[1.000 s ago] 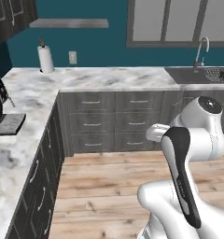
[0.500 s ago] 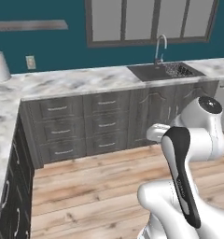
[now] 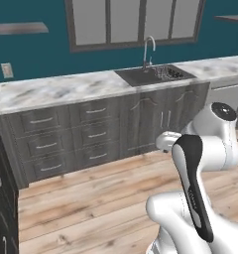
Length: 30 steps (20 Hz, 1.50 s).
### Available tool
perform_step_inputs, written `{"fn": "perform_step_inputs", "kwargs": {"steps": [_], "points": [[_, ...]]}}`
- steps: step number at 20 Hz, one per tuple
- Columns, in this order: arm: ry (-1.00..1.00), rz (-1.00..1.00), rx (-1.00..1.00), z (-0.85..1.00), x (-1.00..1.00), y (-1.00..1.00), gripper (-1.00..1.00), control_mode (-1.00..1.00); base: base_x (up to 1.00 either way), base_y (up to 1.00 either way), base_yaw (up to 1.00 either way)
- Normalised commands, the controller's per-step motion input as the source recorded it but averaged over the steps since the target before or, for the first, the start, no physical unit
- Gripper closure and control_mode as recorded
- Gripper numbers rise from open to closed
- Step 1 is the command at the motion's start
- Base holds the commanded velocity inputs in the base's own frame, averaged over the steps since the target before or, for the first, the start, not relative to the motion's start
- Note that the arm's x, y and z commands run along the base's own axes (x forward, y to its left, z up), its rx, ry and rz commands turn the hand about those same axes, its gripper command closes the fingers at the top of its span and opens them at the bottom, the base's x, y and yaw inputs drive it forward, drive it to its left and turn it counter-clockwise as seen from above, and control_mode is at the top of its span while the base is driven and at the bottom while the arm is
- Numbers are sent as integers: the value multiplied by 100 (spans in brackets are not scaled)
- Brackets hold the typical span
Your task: Four empty soda cans are scattered around the kitchen. Gather all the cans and cluster them next to the stove for recycling.
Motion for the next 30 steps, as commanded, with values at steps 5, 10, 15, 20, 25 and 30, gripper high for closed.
{"fn": "perform_step_inputs", "kwargs": {"steps": [5, 10, 15, 20, 25, 30], "points": [[0, 0, 0, 0, 0, 0, -100, 100, 17, -16, -25], [0, 0, 0, 0, 0, 0, -100, 100, 22, -11, -28], [0, 0, 0, 0, 0, 0, -100, 100, 22, -6, -30], [0, 0, 0, 0, 0, 0, -100, 100, 28, 0, -29], [0, 0, 0, 0, 0, 0, -100, 100, 47, 0, -21], [0, 0, 0, 0, 0, 0, -100, 100, 63, 0, -18]]}}
